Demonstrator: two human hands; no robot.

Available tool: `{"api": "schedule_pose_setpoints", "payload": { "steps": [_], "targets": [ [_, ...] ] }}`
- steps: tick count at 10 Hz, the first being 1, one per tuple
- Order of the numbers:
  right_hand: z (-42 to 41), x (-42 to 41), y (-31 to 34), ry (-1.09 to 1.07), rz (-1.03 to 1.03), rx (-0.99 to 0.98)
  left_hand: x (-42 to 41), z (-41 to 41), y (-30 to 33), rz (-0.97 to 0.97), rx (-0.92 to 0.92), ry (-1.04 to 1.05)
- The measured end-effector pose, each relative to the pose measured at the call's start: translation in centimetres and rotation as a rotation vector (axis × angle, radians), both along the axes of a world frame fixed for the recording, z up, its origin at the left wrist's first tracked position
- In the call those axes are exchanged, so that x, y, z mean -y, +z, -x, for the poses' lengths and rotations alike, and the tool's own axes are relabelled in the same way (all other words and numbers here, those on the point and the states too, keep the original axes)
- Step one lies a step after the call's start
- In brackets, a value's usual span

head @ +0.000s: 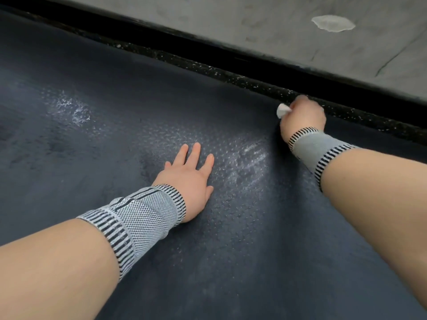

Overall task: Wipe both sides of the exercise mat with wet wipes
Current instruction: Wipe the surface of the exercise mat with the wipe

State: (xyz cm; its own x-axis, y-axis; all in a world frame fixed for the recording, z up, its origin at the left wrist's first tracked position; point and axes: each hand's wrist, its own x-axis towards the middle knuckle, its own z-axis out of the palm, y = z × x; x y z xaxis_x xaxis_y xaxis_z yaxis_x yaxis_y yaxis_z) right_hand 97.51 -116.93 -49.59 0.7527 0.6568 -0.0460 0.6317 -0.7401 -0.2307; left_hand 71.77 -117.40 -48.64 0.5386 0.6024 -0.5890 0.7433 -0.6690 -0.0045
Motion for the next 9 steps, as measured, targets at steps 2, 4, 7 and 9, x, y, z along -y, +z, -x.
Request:
{"api": "schedule_pose_setpoints", "payload": {
  "steps": [2, 4, 7, 9],
  "targets": [
    [6.8, 1.9, 0.0, 0.635, 0.027, -0.092, 0.0, 0.0, 0.1, 0.005, -0.008, -0.004],
    [-0.8, -0.2, -0.3, 0.037, -0.023, 0.027, 0.0, -0.1, 0.2, 0.003, -0.013, 0.001],
    [4.3, -1.7, -0.1, 0.544, -0.035, -0.094, 0.0, -0.1, 0.2, -0.006, -0.032, -0.012],
    [-1.9, -1.0, 0.1, -0.003, 0.020, 0.059, 0.0, -0.2, 0.3, 0.003, -0.029, -0.008]
  ]
}}
